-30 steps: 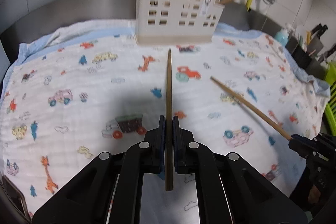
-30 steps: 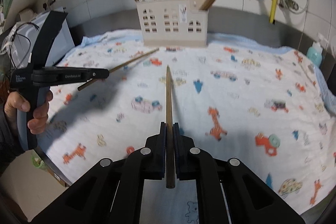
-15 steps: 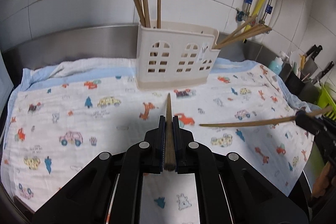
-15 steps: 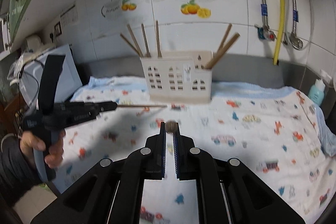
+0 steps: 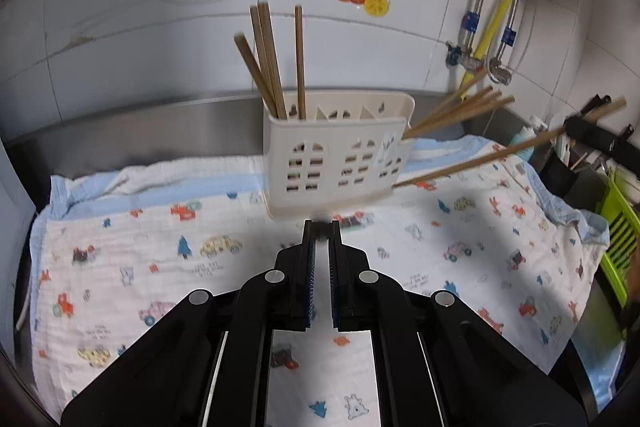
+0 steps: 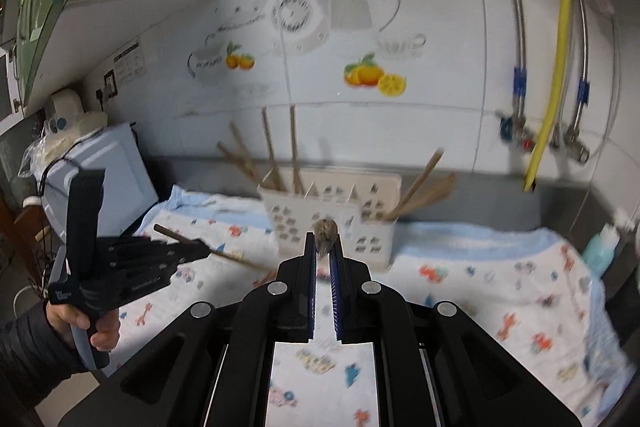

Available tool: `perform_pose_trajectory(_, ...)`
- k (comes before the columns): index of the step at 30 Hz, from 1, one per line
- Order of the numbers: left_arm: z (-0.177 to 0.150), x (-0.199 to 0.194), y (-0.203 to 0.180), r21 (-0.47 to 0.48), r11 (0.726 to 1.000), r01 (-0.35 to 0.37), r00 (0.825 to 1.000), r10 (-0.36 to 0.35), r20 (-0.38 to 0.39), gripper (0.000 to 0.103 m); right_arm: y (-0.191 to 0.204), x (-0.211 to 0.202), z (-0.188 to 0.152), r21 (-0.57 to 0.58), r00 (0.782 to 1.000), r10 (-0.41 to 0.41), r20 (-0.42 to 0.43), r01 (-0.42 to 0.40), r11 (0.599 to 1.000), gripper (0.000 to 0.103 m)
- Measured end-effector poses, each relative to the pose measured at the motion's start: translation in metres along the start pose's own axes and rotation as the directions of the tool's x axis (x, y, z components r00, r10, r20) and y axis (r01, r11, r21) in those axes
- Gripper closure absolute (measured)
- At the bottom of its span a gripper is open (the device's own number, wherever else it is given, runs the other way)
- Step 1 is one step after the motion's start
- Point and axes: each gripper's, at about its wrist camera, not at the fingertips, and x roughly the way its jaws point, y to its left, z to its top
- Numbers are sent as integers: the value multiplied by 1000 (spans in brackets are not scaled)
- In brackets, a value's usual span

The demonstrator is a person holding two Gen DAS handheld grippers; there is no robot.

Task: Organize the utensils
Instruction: 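Lift the chopsticks with both tools up toward the cream caddy, then lower both chopsticks into the caddy and open both tools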

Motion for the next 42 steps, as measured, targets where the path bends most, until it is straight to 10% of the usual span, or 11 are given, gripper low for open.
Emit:
perform_pose_trajectory(12, 47, -22, -20, 66, 998, 7, 997, -12, 74, 98, -23, 10, 75, -92, 997, -71, -36, 67, 993, 97)
perform_pose_trajectory(29, 152, -51, -43, 111, 988, -110, 948, 71, 310, 98, -45, 85, 72, -62, 986, -46, -160, 37, 997, 97)
perform_pose_trajectory(42, 153, 13, -25, 37, 992, -122, 969, 111, 220, 98, -56, 106, 61, -46, 982, -24, -187, 16, 999, 96)
